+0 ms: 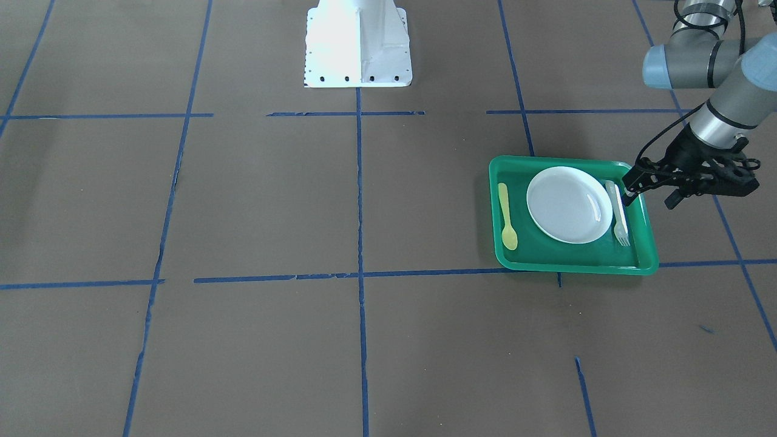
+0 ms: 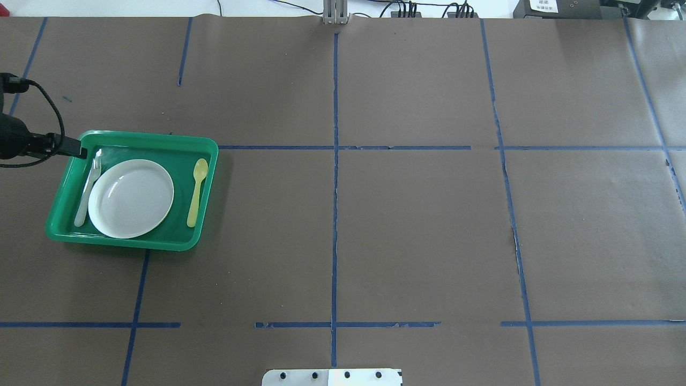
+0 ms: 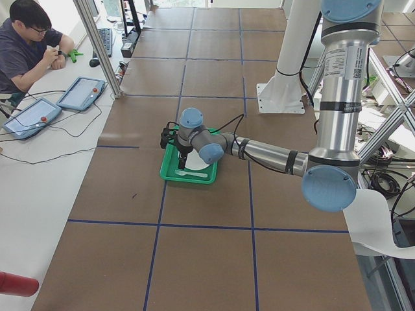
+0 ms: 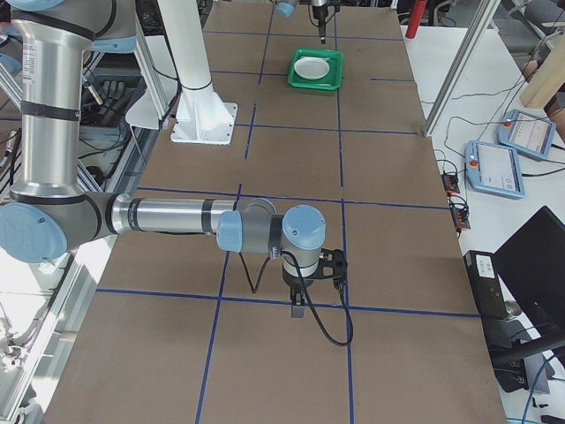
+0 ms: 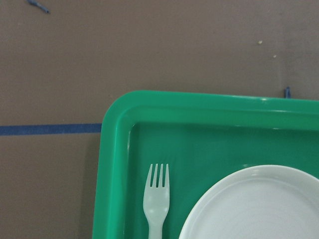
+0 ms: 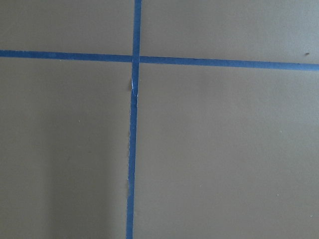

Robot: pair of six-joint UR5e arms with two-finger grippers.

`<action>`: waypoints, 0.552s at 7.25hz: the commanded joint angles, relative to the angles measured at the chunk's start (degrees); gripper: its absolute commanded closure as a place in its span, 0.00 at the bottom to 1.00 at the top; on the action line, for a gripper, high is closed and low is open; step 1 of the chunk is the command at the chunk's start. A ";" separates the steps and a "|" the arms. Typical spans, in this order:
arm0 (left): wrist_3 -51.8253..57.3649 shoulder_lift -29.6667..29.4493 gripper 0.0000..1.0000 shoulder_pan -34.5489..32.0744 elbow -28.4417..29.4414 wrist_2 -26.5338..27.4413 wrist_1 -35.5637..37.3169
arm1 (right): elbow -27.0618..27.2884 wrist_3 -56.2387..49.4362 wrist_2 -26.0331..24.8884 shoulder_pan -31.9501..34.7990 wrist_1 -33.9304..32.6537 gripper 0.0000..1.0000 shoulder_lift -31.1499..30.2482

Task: Place fork
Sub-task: 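Open the left gripper and lift it away from the fork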

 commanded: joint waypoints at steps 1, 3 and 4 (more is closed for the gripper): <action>18.38 -0.82 0.00 -8.21 -3.47 -2.89 11.07 | 0.00 -0.02 0.00 0.00 0.00 0.00 0.00; 37.74 -1.18 0.00 -14.21 -4.54 -2.90 21.23 | 0.00 -0.02 0.00 0.00 0.00 0.00 0.00; 48.88 -1.09 0.00 -20.24 -2.19 -3.16 25.09 | 0.00 -0.02 0.00 0.00 0.00 0.00 0.00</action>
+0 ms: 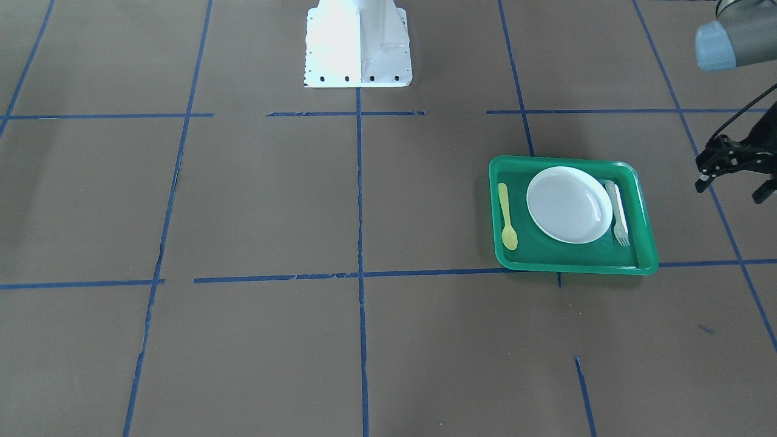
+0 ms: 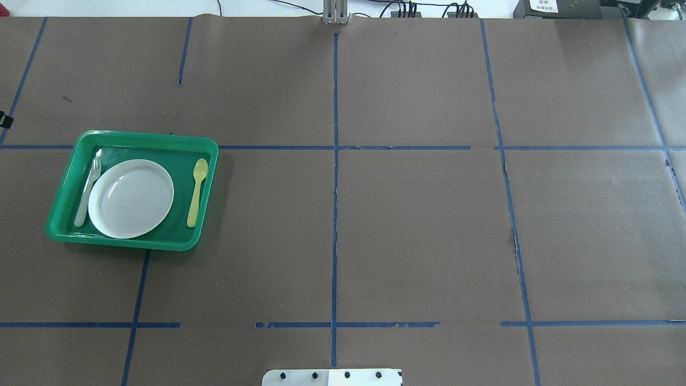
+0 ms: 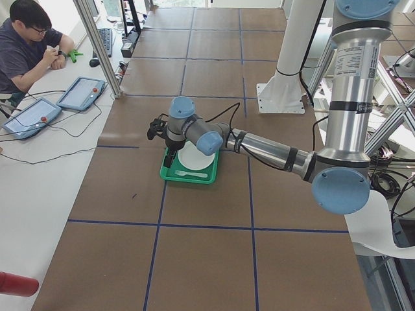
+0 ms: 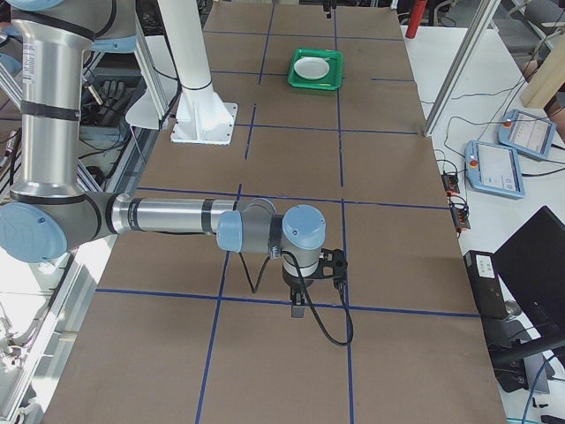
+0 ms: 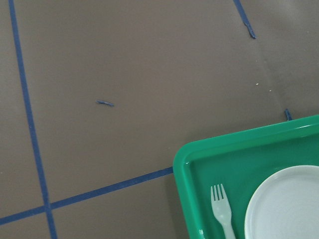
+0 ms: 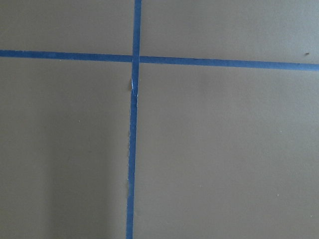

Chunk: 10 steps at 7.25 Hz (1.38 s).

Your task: Place fork

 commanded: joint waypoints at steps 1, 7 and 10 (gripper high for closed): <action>16.54 -0.56 0.00 -10.73 4.60 -3.30 11.80 | 0.00 0.00 0.00 0.00 0.00 0.00 0.00; 16.23 5.32 0.00 -15.25 10.52 -10.98 12.40 | 0.00 0.00 0.00 0.00 0.00 0.00 0.00; 16.23 5.50 0.00 -16.40 10.70 -7.90 14.58 | 0.00 0.00 0.00 0.00 0.00 0.00 0.00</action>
